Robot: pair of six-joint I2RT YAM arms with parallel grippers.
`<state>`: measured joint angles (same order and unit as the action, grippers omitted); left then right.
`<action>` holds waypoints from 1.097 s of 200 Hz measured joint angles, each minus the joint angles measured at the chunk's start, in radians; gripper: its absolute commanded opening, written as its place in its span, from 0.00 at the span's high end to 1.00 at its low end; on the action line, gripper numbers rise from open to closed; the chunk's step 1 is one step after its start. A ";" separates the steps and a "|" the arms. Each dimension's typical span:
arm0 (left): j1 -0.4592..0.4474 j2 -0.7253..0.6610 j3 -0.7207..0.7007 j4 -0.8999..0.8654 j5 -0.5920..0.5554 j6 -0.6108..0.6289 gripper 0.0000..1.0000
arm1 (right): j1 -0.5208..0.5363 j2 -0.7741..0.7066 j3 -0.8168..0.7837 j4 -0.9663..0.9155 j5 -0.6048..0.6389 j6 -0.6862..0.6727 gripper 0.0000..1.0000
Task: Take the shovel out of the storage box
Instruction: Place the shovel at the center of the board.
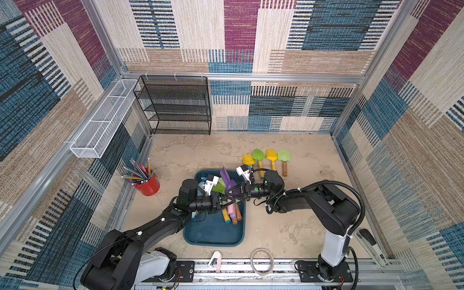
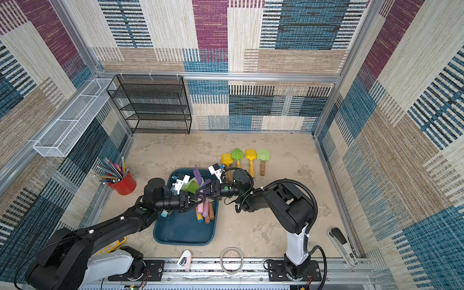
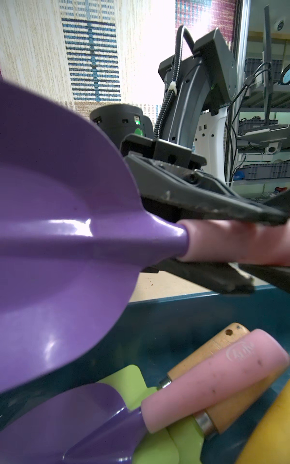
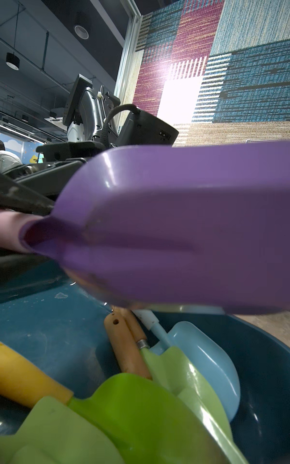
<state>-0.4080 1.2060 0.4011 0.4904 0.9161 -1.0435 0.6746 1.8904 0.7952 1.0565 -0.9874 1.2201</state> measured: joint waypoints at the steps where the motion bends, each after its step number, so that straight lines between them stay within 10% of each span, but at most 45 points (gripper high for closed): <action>1: 0.000 0.000 0.000 0.000 0.000 0.000 0.84 | 0.000 0.000 0.000 0.000 0.000 0.001 0.79; 74: 0.001 -0.048 -0.008 -0.043 -0.005 0.013 0.39 | 0.000 0.010 0.006 0.003 -0.006 0.003 0.82; 219: 0.004 -0.178 0.196 -0.818 -0.391 0.386 0.39 | -0.128 -0.156 0.056 -0.417 0.053 -0.269 0.82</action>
<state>-0.4042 1.0279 0.5976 -0.3275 0.5251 -0.6575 0.5465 1.7340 0.8513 0.6392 -0.9348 0.9516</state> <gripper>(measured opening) 0.609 0.212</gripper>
